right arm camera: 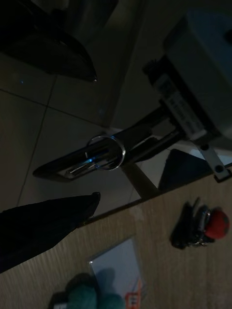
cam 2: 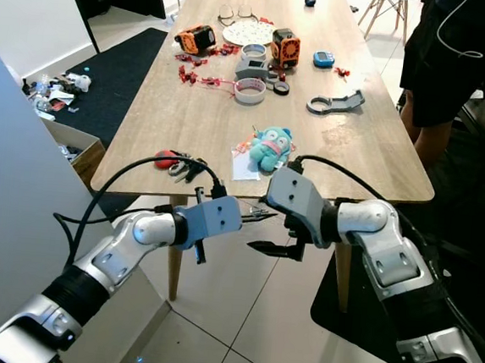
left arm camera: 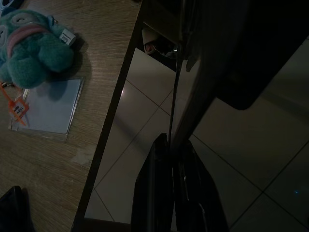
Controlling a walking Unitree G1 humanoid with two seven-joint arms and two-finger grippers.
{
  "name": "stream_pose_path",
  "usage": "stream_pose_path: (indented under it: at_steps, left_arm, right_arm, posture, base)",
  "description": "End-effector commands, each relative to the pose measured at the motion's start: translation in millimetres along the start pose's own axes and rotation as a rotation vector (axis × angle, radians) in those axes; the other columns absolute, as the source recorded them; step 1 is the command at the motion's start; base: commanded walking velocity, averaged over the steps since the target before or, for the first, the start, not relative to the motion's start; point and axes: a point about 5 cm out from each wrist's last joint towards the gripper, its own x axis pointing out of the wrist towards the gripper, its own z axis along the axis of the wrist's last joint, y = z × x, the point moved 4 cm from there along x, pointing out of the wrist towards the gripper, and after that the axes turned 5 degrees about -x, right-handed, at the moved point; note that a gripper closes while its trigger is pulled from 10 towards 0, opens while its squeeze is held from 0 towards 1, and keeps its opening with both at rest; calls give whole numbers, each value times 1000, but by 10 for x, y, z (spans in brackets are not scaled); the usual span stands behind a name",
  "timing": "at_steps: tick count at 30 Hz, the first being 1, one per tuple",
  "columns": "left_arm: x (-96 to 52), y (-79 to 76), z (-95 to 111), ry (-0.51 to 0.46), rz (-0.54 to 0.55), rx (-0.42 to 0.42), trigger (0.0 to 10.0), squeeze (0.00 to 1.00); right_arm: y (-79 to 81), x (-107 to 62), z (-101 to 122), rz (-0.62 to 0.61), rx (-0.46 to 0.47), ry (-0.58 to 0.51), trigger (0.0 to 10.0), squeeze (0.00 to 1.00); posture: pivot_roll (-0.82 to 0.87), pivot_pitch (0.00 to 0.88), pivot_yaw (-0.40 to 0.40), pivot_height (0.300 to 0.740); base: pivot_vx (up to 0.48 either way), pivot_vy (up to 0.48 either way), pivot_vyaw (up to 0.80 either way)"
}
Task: Hang keys on a hook
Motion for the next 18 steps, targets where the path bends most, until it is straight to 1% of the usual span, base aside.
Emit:
stream_pose_path:
  at_steps: [1, 6, 11, 12, 13, 14, 15, 16, 18]
  left_arm:
    - [-50, -6, -65, 22, -1, 2, 10000, 0]
    - [-48, -9, -66, 22, -2, 2, 10000, 0]
    - [-48, -5, -63, 22, -1, 3, 10000, 0]
    - [-47, -2, -60, 21, 0, 3, 10000, 0]
    - [-47, -2, -60, 21, 0, 3, 10000, 0]
    - [-45, 1, -56, 20, 0, 3, 10000, 0]
    - [-45, 1, -56, 20, 0, 3, 10000, 0]
    - [-45, 2, -55, 20, 1, 2, 10000, 0]
    - [-43, 2, -57, 20, 1, 2, 10000, 0]
  right_arm:
    - [-21, 8, -11, -7, -2, 13, 10000, 0]
    - [-50, -17, -46, -22, -4, 29, 10000, 0]
    - [-44, -5, -24, -19, -5, 18, 10000, 0]
    - [-42, 2, -14, -18, -5, 14, 8000, 0]
    - [-42, 2, -14, -18, -5, 14, 8000, 0]
    - [-44, 13, 0, -17, -6, 6, 2941, 0]
    - [-44, 13, 0, -17, -6, 6, 2941, 0]
    - [-40, 17, 10, -14, -6, 1, 0, 0]
    - [-34, 21, 17, -8, -8, -2, 0, 0]
  posture:
    - [-89, 100, 50, 740]
    - [-90, 99, 49, 740]
    - [-90, 96, 47, 740]
    - [-90, 96, 47, 740]
    - [-90, 96, 47, 740]
    - [-89, 94, 46, 740]
    - [-89, 94, 46, 740]
    - [-89, 94, 46, 740]
    - [-90, 92, 45, 740]
  base:
    - [0, 0, 0]
    - [0, 0, 0]
    - [0, 0, 0]
    - [0, 0, 0]
    - [0, 0, 0]
    - [0, 0, 0]
    - [0, 0, 0]
    - [0, 0, 0]
    - [0, 0, 0]
